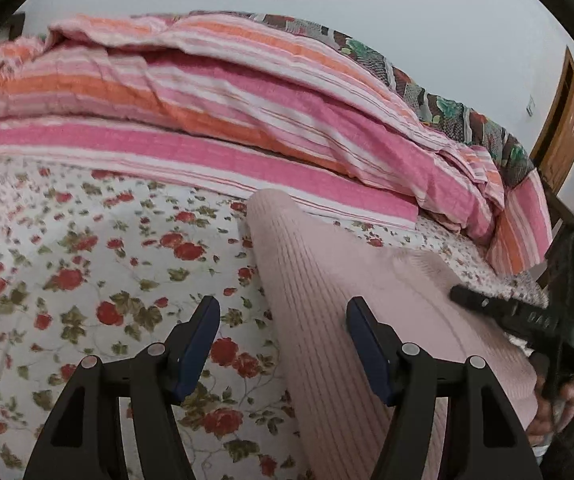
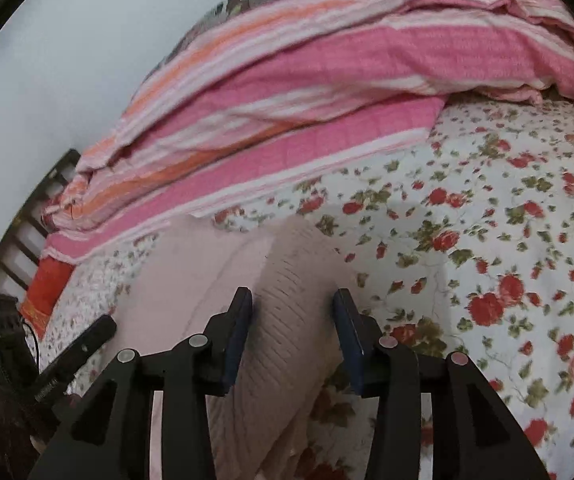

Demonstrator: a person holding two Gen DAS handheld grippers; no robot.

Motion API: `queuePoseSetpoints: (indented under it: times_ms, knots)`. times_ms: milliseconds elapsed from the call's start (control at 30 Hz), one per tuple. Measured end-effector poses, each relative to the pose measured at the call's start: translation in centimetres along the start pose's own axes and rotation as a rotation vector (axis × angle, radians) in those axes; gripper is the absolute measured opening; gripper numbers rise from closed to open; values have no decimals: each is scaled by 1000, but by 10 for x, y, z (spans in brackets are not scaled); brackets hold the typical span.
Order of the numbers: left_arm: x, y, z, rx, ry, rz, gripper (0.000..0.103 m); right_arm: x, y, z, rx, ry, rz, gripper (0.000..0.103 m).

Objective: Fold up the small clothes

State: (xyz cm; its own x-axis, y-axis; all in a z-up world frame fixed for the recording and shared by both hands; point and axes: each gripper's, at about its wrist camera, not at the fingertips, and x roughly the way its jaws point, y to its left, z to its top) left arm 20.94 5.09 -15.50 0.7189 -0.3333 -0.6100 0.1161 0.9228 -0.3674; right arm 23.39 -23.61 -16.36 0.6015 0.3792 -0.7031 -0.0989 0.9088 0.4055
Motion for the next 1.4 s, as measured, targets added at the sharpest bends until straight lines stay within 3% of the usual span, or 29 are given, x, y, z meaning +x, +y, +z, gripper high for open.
queuePoseSetpoints:
  times_ms: [33, 67, 167, 300, 433, 700, 967, 1400]
  knots:
    - [1, 1, 0, -8, 3, -10, 64, -1, 1, -1, -26, -6, 17, 19]
    - [1, 3, 0, -19, 6, -26, 64, -5, 1, -2, -41, -24, 35, 15]
    - [4, 3, -1, -22, 8, -38, 64, -24, -9, -1, -17, -121, 107, 11]
    - [7, 0, -3, -4, 8, -33, 64, -3, -13, -4, -9, -28, -12, 10]
    - [7, 0, -3, -9, 11, -27, 64, -12, -4, -6, -46, -51, -40, 18]
    - [3, -9, -3, 21, 2, -4, 64, -54, 22, -15, -150, -158, 22, 30]
    - [-6, -32, -10, 124, -7, 10, 64, -50, 48, -32, -275, -117, -23, 31]
    - [-10, -32, -10, 126, -6, 51, 64, -34, 44, -39, -302, -62, -100, 31]
